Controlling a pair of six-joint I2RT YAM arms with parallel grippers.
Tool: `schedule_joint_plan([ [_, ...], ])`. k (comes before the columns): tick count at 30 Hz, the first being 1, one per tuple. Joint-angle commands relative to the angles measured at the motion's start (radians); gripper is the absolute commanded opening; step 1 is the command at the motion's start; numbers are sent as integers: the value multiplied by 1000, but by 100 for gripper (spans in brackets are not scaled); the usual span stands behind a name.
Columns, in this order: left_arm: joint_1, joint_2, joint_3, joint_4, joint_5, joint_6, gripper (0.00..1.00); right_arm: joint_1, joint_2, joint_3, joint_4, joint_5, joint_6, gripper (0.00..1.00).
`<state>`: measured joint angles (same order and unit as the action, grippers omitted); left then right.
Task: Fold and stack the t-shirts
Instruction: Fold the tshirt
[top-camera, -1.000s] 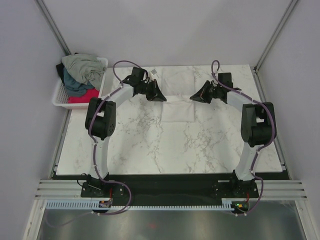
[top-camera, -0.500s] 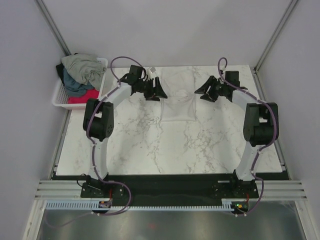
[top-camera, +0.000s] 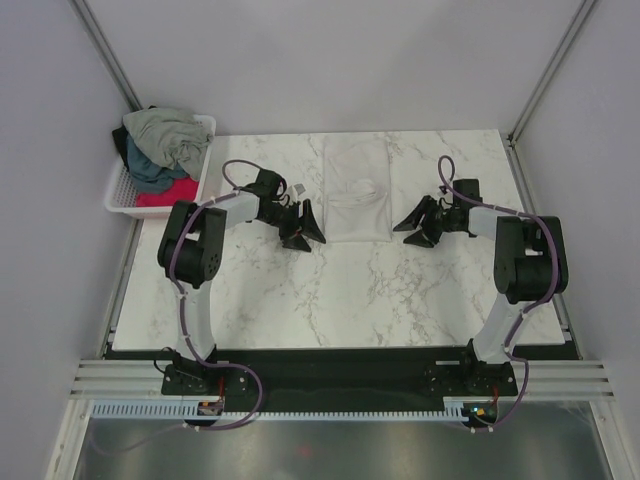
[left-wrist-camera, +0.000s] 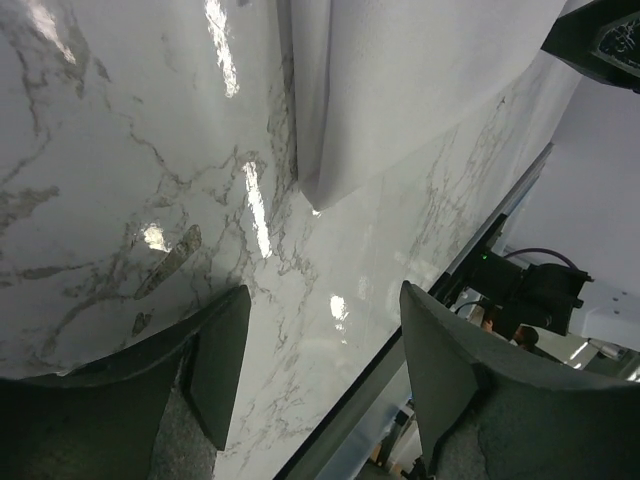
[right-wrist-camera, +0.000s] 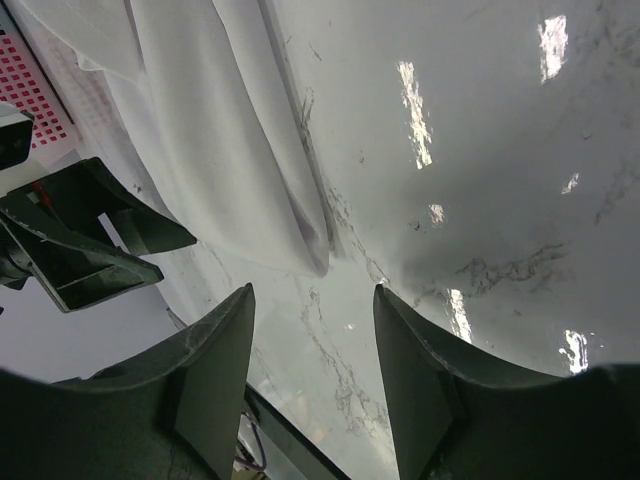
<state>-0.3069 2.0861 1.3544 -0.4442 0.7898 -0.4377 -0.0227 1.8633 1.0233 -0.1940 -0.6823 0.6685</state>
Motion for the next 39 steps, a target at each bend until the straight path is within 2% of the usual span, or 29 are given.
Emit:
schedule_joint_plan([
  [1, 5, 23, 18, 13, 37, -29, 69, 1, 17, 15, 24, -19, 2, 59],
  [6, 3, 71, 51, 25, 19, -56, 69, 13, 51, 24, 37, -23, 20, 58],
  [7, 3, 75, 57, 106, 16, -114, 67, 18, 56, 26, 39, -25, 22, 58],
  [15, 3, 123, 95, 121, 8, -125, 66, 58, 115, 69, 50, -28, 34, 58],
  [20, 2, 147, 109, 137, 15, -145, 62, 78, 154, 103, 60, -26, 48, 57],
  [24, 2, 163, 114, 147, 23, -164, 52, 84, 171, 116, 59, -26, 49, 56],
  [25, 0, 164, 111, 154, 26, -173, 46, 86, 174, 119, 57, -25, 49, 54],
  [27, -3, 172, 111, 162, 34, -183, 41, 84, 172, 118, 57, -26, 48, 52],
  [28, -8, 175, 109, 170, 37, -196, 34, 83, 169, 113, 59, -26, 48, 50],
  [29, -9, 180, 109, 176, 40, -200, 33, 86, 168, 112, 57, -28, 48, 49],
  [30, -12, 181, 111, 182, 48, -206, 32, 83, 166, 109, 57, -28, 48, 47],
  [33, -20, 186, 114, 197, 52, -217, 24, 83, 160, 100, 60, -31, 40, 33],
  [34, -21, 186, 111, 200, 55, -219, 14, 83, 157, 93, 61, -31, 39, 24],
  [36, -24, 178, 107, 203, 58, -219, 3, 84, 154, 90, 64, -33, 39, 17],
  [39, -26, 137, 86, 205, 60, -220, 2, 79, 132, 92, 67, -37, 36, 2],
])
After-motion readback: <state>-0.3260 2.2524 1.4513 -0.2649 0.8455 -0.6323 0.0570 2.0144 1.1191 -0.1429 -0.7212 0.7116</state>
